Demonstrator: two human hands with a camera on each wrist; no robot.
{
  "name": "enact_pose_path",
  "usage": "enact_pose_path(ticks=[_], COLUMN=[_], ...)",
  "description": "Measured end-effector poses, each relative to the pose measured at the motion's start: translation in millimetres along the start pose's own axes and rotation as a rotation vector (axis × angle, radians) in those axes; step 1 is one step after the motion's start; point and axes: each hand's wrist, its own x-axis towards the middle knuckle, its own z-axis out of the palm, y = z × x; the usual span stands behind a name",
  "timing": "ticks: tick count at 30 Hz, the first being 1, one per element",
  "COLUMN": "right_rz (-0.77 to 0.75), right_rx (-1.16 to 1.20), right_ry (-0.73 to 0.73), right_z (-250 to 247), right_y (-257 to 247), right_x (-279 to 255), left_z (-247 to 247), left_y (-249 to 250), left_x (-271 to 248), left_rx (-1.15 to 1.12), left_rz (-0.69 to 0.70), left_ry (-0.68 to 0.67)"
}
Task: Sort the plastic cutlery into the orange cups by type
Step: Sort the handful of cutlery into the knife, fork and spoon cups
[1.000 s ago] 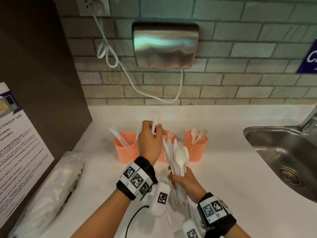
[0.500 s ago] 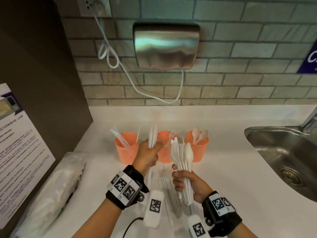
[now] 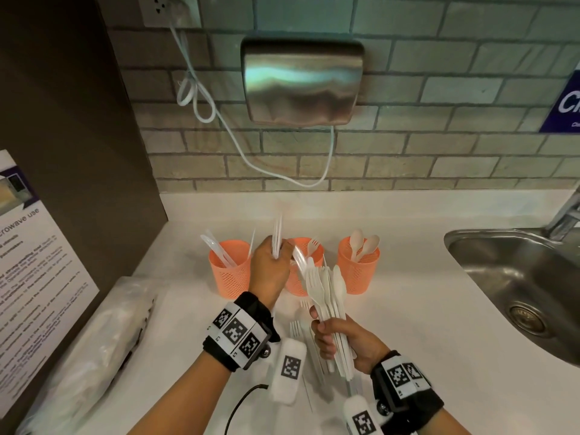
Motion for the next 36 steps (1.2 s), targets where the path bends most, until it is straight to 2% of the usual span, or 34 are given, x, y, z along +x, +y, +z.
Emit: enact_pose_path(ticks=[4,6,9,13,16,18,21,24,28,33,36], right_rz=[-0.022,-0.029,-0.026,-0.037,-0.058,-0.064,-0.071,-0.073,-0.049,-0.024,-0.013], right_rx=[0.027,0.021,-0.037,-0.079,-0.126,-0.157,-0.174,-0.154,-0.145,-0.175,-0.177], right_ry=[0.004,0.008,0.013,0.049,0.076,0.081,0.084,0.083,0.069,0.048,0.05], right_z=[1,0,-2,-5,-8,-8,-7,-6,-4,-4,-3], right_y=[0,-1,0,3,5,5,5,4,3,3,2], right_x=[0,0,-1,-3,-4,-3,-1,2,2,-3,-6], left_z=[4,5,2,-15,-29,-29,-22,-10,0,0,-2], left_y=[0,-2,4,16,7,-1,-6,-9,-7,-6,-3], left_x=[-10,-13,-7,15,30,25,3,-14,-20,-13,-4], left_rx=[0.038,0.063,-0.016,-0.232,-0.213,-0.185,-0.153,-0.067,-0.015,0.031,-0.031], left_rz=[0.021,0.03,0.041,0.017,-0.035,-0.1,-0.191,-0.183,-0.085,-0.128,-0.13], left_ry=[-0.116,-0.131,-0.004,0.276,0.389,0.307,0.02,-0.141,-0.142,-0.167,-0.085])
